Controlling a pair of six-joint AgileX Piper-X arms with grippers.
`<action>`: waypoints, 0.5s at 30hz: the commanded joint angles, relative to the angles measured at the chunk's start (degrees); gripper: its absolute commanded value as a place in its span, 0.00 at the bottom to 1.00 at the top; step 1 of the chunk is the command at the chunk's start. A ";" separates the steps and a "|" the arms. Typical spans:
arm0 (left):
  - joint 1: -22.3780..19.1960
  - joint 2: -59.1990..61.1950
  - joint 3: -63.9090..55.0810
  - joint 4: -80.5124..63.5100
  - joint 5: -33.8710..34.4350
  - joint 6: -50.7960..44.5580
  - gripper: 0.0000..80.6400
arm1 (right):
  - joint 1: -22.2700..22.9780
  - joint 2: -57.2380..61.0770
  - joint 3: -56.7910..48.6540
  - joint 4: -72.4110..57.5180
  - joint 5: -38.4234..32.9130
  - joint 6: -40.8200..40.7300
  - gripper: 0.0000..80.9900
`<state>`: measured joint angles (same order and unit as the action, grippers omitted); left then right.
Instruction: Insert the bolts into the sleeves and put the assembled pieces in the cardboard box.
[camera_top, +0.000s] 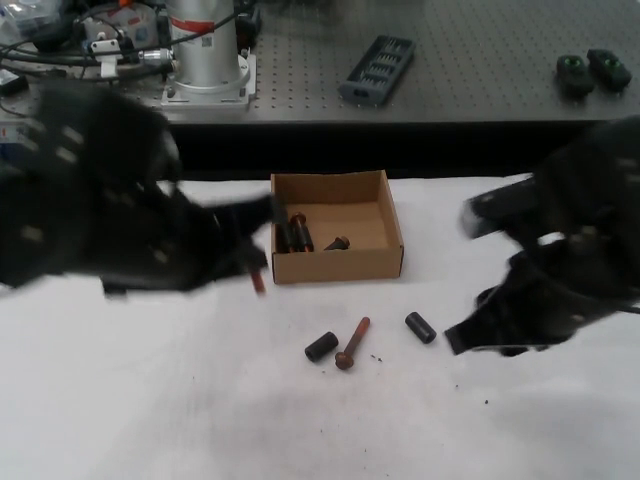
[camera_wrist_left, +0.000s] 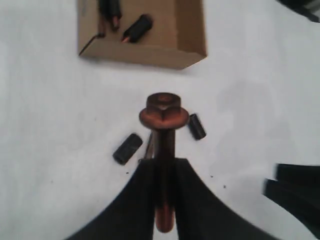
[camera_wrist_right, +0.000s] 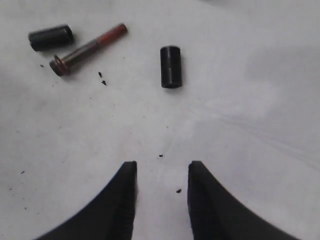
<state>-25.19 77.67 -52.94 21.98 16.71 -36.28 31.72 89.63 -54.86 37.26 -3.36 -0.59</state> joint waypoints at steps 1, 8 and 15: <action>0.10 -5.45 -0.31 -1.57 4.42 7.82 0.01 | -0.38 7.06 -7.44 4.68 -1.33 -3.27 0.32; 0.10 -14.65 -0.31 -2.57 6.52 11.49 0.01 | -0.25 21.69 -26.37 15.48 2.82 -6.77 0.36; 0.10 -18.70 -0.31 -2.57 6.75 11.78 0.01 | -0.25 27.37 -33.51 16.76 2.81 -6.77 0.42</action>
<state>-25.17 60.56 -52.94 20.35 22.96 -25.30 31.72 116.07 -86.72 52.99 -0.46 -6.64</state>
